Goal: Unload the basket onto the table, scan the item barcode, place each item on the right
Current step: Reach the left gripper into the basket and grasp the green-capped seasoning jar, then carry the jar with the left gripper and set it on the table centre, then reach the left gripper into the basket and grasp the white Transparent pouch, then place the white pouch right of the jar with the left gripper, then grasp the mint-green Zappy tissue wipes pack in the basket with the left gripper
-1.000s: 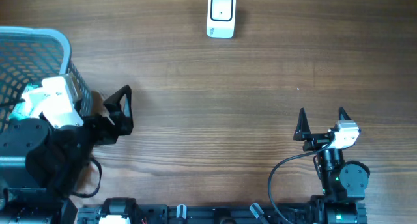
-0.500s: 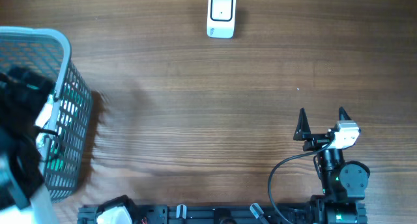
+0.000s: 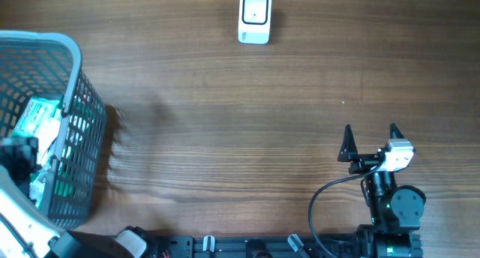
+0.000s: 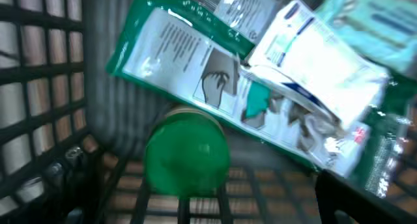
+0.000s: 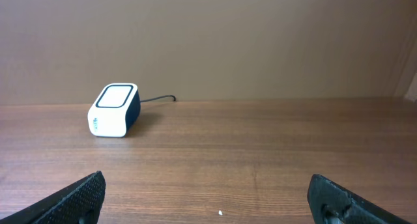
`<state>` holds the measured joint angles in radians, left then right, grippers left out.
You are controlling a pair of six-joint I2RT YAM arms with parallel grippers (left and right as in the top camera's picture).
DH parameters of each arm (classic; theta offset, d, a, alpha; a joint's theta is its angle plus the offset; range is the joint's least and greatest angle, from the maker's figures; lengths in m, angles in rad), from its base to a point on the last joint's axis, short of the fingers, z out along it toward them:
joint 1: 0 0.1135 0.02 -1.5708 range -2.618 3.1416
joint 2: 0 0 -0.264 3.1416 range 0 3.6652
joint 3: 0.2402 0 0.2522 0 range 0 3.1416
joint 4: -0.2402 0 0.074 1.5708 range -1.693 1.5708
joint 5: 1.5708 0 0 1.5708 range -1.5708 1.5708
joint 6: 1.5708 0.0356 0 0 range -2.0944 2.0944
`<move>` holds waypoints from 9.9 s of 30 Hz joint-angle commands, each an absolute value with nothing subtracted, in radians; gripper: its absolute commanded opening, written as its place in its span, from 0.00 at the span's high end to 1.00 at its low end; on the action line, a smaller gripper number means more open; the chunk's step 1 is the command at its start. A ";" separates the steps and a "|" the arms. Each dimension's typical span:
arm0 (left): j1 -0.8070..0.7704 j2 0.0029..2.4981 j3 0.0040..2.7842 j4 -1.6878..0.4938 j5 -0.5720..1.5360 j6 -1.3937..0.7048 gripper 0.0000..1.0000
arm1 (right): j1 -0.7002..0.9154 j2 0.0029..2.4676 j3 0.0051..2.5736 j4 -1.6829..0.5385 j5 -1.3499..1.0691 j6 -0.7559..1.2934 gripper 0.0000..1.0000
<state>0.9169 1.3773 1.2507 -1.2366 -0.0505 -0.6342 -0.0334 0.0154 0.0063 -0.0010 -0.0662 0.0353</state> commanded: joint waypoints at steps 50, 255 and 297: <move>-0.186 1.266 1.548 -1.134 0.104 -0.614 0.45 | -0.029 0.007 0.005 0.002 -0.052 0.026 0.00; 0.698 1.930 1.221 -0.497 -0.261 -0.632 0.06 | -0.029 0.007 0.005 0.002 -0.052 0.027 0.00; 0.771 1.864 1.050 -0.254 -0.098 -0.530 0.00 | -0.029 0.007 0.005 0.002 -0.052 0.026 0.00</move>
<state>0.7647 1.7943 1.0630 -0.3042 -0.1635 -0.6277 -0.0296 0.0154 0.0063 -0.0010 -0.0582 0.0353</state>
